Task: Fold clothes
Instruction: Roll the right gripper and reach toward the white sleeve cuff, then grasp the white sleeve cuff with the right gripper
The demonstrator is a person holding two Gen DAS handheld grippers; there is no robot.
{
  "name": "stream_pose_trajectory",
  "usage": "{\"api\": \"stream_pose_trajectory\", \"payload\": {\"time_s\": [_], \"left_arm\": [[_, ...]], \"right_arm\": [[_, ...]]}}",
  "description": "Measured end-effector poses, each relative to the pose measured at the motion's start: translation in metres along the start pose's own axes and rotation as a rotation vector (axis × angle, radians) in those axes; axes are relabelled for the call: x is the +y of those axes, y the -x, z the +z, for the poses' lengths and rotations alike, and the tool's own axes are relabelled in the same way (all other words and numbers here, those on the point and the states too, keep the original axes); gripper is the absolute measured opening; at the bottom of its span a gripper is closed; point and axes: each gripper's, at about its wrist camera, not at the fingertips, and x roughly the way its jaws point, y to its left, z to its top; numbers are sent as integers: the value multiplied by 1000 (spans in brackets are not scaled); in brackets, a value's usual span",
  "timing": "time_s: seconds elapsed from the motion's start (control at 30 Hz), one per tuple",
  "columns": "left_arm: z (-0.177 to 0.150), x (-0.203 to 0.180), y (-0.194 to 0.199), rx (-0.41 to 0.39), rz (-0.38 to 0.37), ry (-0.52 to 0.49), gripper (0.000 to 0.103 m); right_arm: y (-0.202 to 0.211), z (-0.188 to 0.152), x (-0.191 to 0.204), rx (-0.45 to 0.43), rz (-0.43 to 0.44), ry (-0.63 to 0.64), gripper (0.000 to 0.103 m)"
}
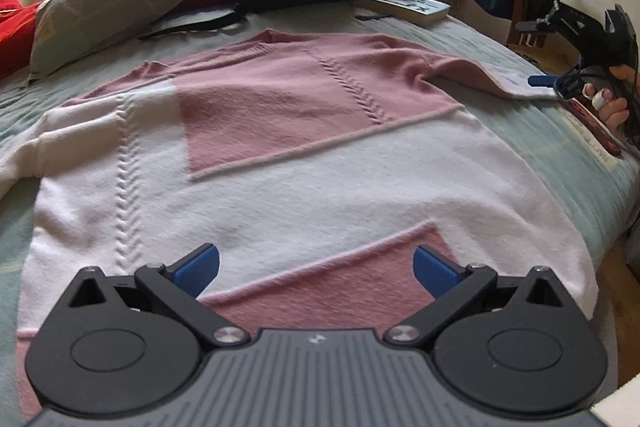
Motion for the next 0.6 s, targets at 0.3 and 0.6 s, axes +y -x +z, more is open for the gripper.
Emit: {"api": "stream_pose_trajectory", "payload": {"time_s": [0.3,0.6], "left_arm": [[1,-24,-11,45,12,-47,102],[0,-29,-17,57,36,-57,102]], "right_arm": [[3,-21,-55,-43,50,-146,102],[-7,-6,-70,-129,34,-196,93]]}}
